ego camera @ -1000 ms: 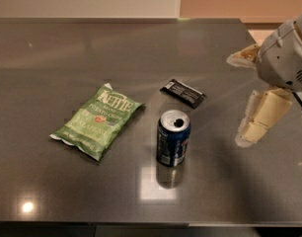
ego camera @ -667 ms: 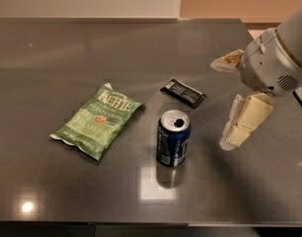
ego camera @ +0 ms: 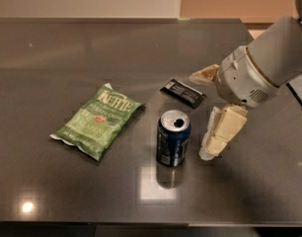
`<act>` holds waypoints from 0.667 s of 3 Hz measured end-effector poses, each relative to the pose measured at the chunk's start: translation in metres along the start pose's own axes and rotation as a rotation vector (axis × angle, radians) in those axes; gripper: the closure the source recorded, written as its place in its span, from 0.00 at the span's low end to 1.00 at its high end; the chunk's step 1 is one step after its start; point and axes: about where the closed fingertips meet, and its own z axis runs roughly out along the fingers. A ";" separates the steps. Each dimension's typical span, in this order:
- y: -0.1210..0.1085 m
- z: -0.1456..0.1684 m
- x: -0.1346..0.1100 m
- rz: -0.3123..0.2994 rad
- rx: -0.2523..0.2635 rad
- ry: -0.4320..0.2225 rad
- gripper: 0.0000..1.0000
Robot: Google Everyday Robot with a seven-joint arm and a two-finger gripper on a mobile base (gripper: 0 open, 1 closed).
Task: Pick pepsi can
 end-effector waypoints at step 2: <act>0.018 0.025 -0.012 -0.033 -0.067 -0.042 0.00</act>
Offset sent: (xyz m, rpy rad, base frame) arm -0.0217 0.0343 -0.0243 0.0616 0.0559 0.1083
